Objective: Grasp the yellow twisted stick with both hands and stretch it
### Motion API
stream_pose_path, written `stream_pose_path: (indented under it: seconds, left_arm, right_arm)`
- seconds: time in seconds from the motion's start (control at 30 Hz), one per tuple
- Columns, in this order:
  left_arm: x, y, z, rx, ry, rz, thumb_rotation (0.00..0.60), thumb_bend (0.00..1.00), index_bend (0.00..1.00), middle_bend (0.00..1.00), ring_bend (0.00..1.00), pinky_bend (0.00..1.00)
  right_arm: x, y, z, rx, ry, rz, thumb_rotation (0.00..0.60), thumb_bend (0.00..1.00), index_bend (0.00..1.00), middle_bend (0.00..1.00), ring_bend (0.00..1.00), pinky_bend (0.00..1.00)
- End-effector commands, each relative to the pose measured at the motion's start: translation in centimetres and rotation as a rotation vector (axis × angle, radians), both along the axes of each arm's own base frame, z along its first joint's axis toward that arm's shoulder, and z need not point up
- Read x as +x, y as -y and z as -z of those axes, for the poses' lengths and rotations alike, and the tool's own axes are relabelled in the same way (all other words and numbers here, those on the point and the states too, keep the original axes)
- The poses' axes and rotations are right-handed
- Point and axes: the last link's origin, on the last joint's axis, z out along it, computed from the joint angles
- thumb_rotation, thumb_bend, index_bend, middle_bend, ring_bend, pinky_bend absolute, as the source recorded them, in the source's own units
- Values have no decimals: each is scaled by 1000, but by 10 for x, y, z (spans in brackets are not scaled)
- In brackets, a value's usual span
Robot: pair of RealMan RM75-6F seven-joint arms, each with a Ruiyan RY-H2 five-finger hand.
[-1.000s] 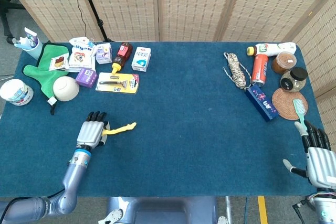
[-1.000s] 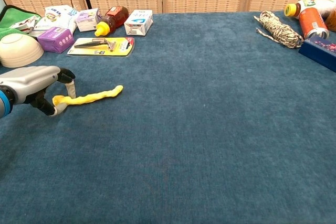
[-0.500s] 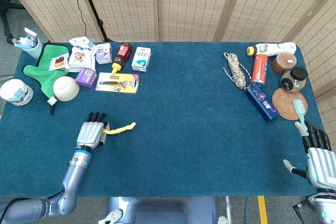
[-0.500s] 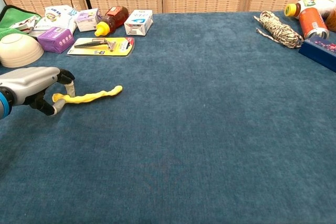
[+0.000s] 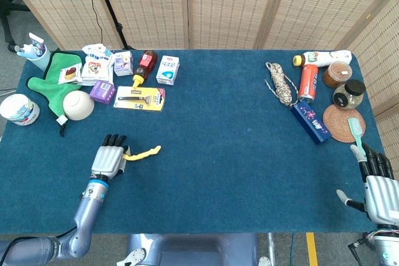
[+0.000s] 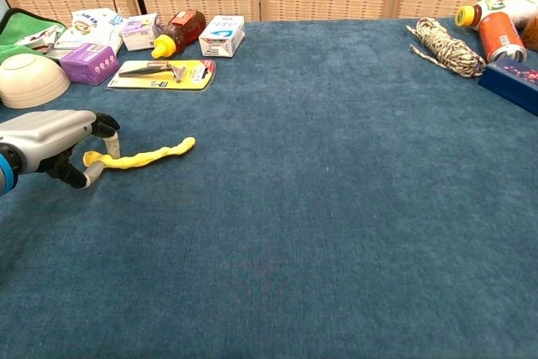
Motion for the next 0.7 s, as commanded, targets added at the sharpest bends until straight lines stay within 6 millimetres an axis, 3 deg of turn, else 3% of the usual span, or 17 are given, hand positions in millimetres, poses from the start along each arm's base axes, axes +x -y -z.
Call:
stream_pose_path:
  seconds: [0.03,0.4,0.7]
  left_arm:
    - [0,0,-1,3,2,-2,600,556,635,142,58,0]
    - [0,-3,-6,28,10,-1,600,556,697,145,62,0]
    - [5,-10,-26,86,28,23,600,557,727,168,69,0]
  right_arm:
    - [0,0,0,-1,1,-2,600,198,81,0,0,0]
    - [2,1,0,-3,1,-12,600,198,81,0,0,0]
    - [5,4,1,3,2,-25,600,198,80,0,0,0]
